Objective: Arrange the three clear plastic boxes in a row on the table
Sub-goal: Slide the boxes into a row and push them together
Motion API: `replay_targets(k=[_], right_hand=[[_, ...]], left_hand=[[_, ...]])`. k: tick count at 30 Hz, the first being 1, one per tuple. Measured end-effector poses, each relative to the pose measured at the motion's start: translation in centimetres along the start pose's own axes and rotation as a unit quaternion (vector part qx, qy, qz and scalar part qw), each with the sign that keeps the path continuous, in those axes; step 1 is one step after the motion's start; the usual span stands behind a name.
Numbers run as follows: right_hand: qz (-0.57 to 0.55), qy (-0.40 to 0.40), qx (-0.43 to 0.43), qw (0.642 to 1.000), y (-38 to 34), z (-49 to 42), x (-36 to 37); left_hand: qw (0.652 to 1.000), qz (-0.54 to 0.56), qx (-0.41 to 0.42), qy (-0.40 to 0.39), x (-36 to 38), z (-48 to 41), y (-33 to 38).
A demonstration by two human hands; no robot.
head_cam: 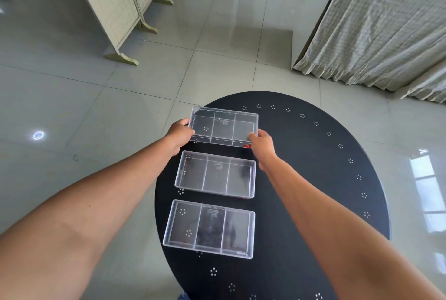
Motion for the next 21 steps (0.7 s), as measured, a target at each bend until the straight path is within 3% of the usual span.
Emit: replay_targets(k=[21], right_hand=[[0.025, 0.034, 0.011, 0.999, 0.7, 0.3, 0.5]], left_hand=[[1.000, -0.002, 0.029, 0.007, -0.4, -0.7, -1.6]])
Point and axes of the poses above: each hand's wrist, its own z-axis away from the middle knuckle, its own x-axis out of the palm, y = z × x, the point moved 4 cm from there along -z, towards the middle knuckle, and after that the axes turned 8 degrees about -y, right-handed, at the moved point
